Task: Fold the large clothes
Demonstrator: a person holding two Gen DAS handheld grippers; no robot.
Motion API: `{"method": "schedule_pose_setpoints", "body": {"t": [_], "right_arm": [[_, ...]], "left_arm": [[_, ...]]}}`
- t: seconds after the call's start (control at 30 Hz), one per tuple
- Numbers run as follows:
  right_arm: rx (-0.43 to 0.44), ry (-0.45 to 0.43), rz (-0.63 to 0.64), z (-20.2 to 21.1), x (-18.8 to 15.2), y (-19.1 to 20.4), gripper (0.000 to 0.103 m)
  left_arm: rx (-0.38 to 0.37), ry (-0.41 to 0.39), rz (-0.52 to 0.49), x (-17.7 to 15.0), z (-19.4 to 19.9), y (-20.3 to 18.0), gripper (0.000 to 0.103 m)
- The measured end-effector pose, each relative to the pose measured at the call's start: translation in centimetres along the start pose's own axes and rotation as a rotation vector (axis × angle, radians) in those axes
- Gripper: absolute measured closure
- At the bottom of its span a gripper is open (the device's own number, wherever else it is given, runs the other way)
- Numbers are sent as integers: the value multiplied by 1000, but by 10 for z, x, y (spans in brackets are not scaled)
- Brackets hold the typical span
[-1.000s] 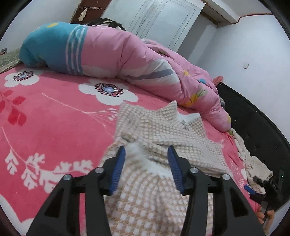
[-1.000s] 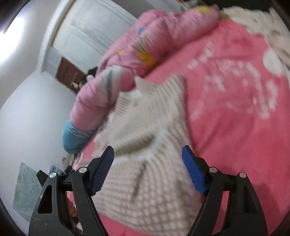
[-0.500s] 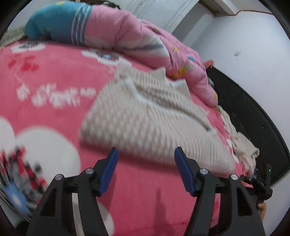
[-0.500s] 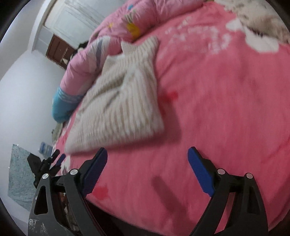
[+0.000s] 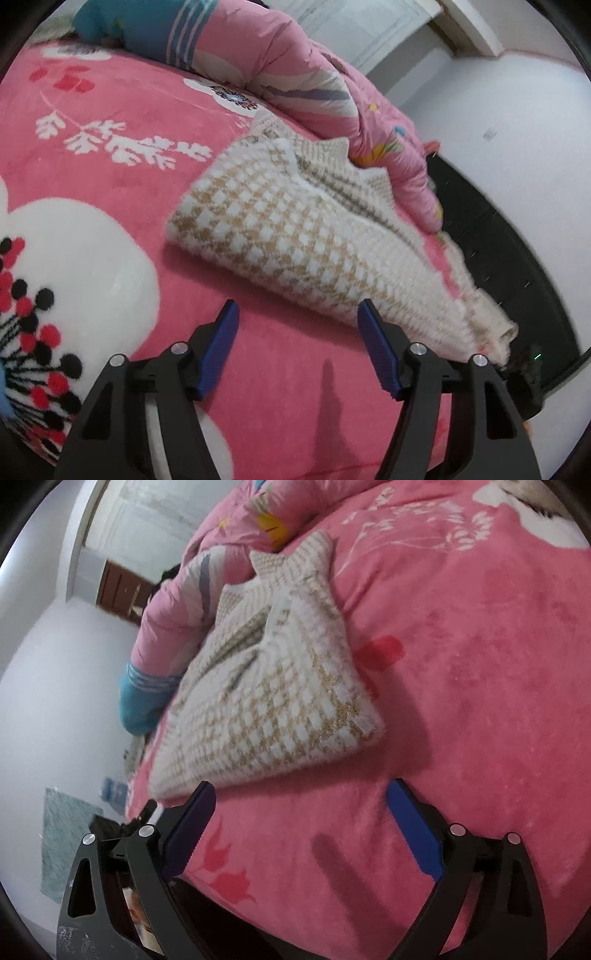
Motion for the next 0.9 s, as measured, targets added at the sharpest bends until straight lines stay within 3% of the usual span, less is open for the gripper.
{"method": "schedule_pose_setpoints", "body": {"t": [0.27,0.6,0.67,0.77,0.8,0.9], "right_arm": [[37,-49,-97,-1,0,-7,25],[126,-135,-201,-30,27,-21,51],[115,-159,-209,-35,30,-23,63],[21,-161,-162,-44,37,-21,84],[-6,-158,-138,-42,40,-16,86],[-124,-191,17,-22,46,16,94]], "left_arm": [[-162,-17,235,29,-6,28,36],[-130,-100,302,54,-29,29,39],[-55,-118,252,55,-36,21,47],[156,-136,13,52,-47,-14,68],[215,-144,-82,50,-48,-30,80],[281,-188,-241,46,-36,-57,91]]}}
Point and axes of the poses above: each gripper's, at about its wrist camera, not at the fingertips, and z roughly against the way its jaws point, y to its left, x to its top, the point moved 1 cm from there along -z, roughly the way its jaws point, and after that the axes turned 5 degrees about z, right-handed, at the moved point
